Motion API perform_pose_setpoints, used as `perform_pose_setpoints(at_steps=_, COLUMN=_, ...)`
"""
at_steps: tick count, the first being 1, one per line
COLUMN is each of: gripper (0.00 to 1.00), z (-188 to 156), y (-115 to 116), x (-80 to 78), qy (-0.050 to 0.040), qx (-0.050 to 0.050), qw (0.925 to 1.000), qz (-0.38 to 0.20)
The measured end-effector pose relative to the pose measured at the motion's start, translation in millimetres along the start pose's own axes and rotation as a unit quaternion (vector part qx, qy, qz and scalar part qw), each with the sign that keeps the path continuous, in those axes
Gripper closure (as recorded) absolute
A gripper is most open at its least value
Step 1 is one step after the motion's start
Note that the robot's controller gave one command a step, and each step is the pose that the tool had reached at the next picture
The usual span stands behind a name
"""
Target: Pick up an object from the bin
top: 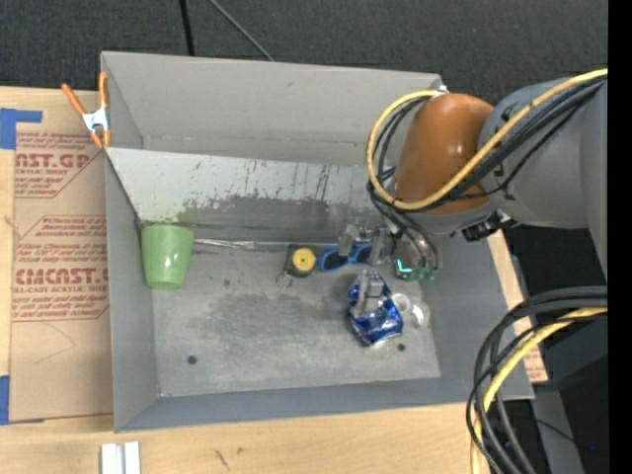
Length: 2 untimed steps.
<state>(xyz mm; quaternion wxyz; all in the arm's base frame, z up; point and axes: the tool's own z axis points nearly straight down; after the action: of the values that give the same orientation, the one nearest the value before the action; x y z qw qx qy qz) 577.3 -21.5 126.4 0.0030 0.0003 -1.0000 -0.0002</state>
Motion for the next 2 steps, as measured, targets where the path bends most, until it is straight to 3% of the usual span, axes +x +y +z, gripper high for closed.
perform_pose_setpoints(at_steps=1, gripper=1.0, z=-4.5, y=0.1, x=-2.0, qy=-0.0038, qx=0.0, qw=1.0, qz=0.0)
perform_pose_setpoints(at_steps=2, gripper=0.0, z=-4.5, y=0.0, x=-2.0, qy=-0.0038, qx=0.0, qw=1.0, qz=0.0)
